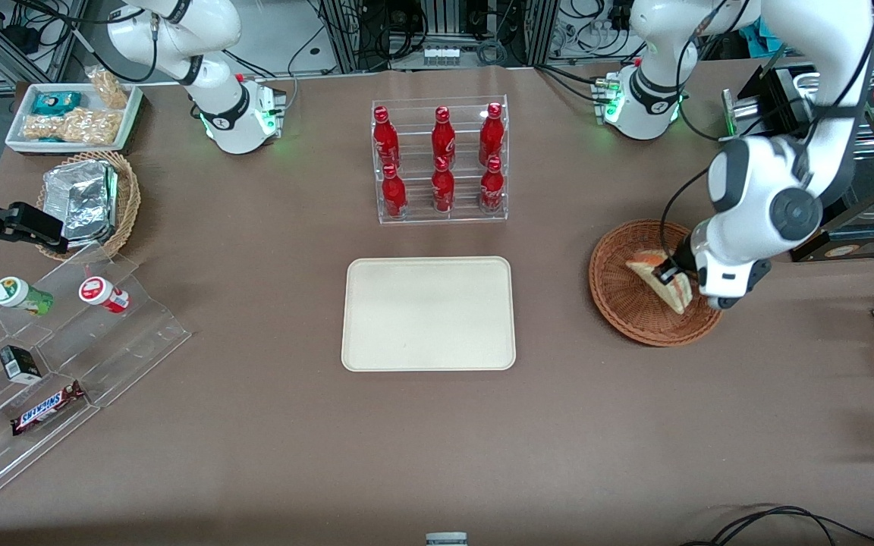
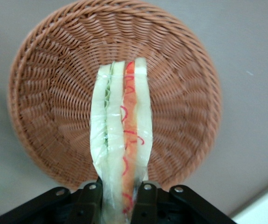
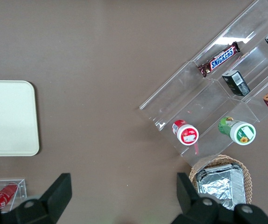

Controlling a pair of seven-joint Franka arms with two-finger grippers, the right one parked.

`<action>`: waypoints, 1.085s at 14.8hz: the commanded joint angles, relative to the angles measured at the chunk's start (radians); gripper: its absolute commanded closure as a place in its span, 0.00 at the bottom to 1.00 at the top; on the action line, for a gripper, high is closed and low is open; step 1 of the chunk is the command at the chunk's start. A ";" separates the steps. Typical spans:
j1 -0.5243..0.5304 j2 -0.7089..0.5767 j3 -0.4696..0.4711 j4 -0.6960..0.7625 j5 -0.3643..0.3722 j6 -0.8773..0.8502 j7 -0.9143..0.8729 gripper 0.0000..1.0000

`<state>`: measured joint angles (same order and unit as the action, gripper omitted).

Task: Place sandwich from basket to tray
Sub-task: 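Close the left gripper on the wrapped sandwich, then lift the sandwich and carry it over the cream tray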

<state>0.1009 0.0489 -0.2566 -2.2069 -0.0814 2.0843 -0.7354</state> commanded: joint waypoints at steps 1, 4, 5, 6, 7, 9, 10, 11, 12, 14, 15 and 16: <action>-0.113 -0.046 -0.051 0.055 0.008 -0.108 0.014 0.91; -0.274 0.018 -0.075 0.111 0.083 -0.078 0.016 0.89; -0.341 0.072 -0.075 0.168 0.116 -0.079 0.039 0.87; -0.403 0.144 -0.075 0.243 0.129 -0.081 0.042 0.87; -0.452 0.219 -0.075 0.322 0.133 -0.081 0.036 0.87; -0.530 0.316 -0.073 0.425 0.141 -0.081 -0.002 0.85; -0.564 0.354 -0.073 0.465 0.152 -0.081 -0.018 0.84; -0.584 0.403 -0.073 0.516 0.167 -0.081 -0.021 0.83; -0.601 0.455 -0.073 0.576 0.172 -0.081 -0.022 0.83; -0.622 0.556 -0.070 0.685 0.176 -0.082 -0.041 0.81; -0.647 0.603 -0.070 0.717 0.199 -0.079 -0.064 0.80; -0.676 0.650 -0.064 0.774 0.236 -0.078 -0.108 0.79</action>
<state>-0.5170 0.5760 -0.3369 -1.5855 0.0961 2.0292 -0.7729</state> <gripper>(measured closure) 0.811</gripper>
